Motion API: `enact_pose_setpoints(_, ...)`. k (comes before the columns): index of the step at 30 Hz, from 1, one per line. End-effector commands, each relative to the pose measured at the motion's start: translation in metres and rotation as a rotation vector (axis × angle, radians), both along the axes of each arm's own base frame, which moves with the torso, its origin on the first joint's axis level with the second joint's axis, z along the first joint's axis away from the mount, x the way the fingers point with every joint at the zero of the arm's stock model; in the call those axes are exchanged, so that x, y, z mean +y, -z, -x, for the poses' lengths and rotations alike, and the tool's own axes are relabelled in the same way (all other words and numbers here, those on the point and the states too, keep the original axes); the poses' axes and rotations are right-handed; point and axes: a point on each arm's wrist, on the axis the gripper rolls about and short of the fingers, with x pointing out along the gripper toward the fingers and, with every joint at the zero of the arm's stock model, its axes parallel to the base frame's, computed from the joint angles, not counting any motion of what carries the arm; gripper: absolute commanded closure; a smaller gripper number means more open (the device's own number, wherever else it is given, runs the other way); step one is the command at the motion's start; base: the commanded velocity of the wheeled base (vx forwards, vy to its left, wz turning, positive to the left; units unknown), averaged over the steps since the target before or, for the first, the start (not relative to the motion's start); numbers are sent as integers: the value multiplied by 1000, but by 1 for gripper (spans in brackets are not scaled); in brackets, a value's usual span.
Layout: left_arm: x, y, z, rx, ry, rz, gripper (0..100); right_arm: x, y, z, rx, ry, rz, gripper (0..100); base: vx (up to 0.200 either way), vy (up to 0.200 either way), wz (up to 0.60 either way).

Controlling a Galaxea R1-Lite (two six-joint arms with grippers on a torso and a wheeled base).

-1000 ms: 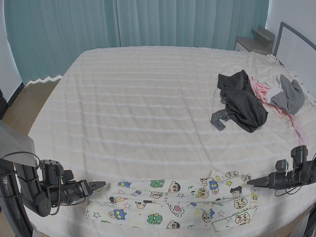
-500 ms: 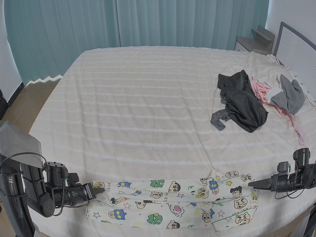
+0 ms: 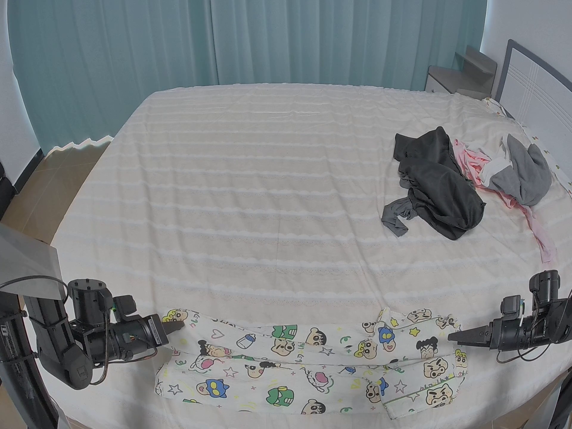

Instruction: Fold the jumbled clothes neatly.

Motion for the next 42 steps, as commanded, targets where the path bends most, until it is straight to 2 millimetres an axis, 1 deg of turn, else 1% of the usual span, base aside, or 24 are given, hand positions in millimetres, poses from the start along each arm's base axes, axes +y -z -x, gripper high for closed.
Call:
enact_pose_setpoints(1,-1,-11,-8,-70,-2,7,100,1,1,1,7,-4,-2,0,0,0,0)
enact_pose_setpoints(6,-2,-15,-11,-103,1,11,100,1,2,2,8,-6,-3,0,0,0,0)
enact_pose_setpoints(8,-2,-19,-15,-154,2,18,100,1,2,2,8,-6,-3,0,0,0,0)
enact_pose_setpoints(14,-3,-19,-19,-201,17,6,100,2,2,2,12,-8,-5,0,0,0,0)
enact_pose_setpoints(20,-2,-8,-12,-171,68,-44,100,1,3,2,15,-7,-6,0,0,0,0)
enact_pose_setpoints(21,1,-4,-6,-148,100,-44,100,2,3,2,17,-8,-6,0,0,0,0)
enact_pose_setpoints(23,5,-3,-3,-142,108,-42,100,2,4,2,20,-8,-7,0,0,0,0)
enact_pose_setpoints(27,13,5,-3,-128,109,-74,100,2,4,3,24,-8,-6,0,0,0,0)
enact_pose_setpoints(29,20,15,2,-97,110,-107,100,2,4,3,23,-9,-7,0,0,0,0)
enact_pose_setpoints(31,22,18,5,-85,117,-113,100,2,5,3,25,-9,-8,0,0,0,0)
enact_pose_setpoints(32,23,23,8,-59,129,-113,100,2,5,3,26,-9,-8,0,0,0,0)
enact_pose_setpoints(37,23,35,21,-2,182,-137,100,3,5,2,26,-16,-9,0,0,0,0)
enact_pose_setpoints(42,22,43,24,12,219,-165,100,4,6,4,30,-23,-20,0,0,0,0)
